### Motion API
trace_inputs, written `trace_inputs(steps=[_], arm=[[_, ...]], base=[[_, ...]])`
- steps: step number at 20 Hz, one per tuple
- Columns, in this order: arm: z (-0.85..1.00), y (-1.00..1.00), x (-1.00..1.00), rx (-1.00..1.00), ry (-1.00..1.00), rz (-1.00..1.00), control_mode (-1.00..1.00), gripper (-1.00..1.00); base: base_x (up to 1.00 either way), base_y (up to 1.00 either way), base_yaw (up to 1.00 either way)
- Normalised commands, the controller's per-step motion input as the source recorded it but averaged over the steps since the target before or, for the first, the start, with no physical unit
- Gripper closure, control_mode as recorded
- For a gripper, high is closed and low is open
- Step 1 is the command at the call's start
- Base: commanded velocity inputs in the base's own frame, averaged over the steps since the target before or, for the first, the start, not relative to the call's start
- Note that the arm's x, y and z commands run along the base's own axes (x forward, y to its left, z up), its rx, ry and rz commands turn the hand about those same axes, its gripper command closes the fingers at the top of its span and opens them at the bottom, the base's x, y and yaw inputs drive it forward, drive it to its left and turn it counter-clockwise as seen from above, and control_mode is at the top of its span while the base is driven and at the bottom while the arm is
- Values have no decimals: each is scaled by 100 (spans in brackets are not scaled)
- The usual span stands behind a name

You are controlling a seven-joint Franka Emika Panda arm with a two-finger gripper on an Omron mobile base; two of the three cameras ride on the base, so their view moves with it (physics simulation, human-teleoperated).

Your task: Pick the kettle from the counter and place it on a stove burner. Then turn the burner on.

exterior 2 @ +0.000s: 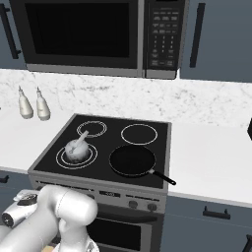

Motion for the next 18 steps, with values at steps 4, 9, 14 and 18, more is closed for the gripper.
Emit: trace_inputs(steps=[4,9,14,18], arm=[[-10,7,-9,0,0,0,-100,-100],[0,3,-19,0,0,1,-100,-100],[0,4,-3,0,0,2,-100,-100],[0,3,3,0,0,1,-100,-100]], base=[[0,0,0],[0,0,0],[0,0,0],[0,0,0]])
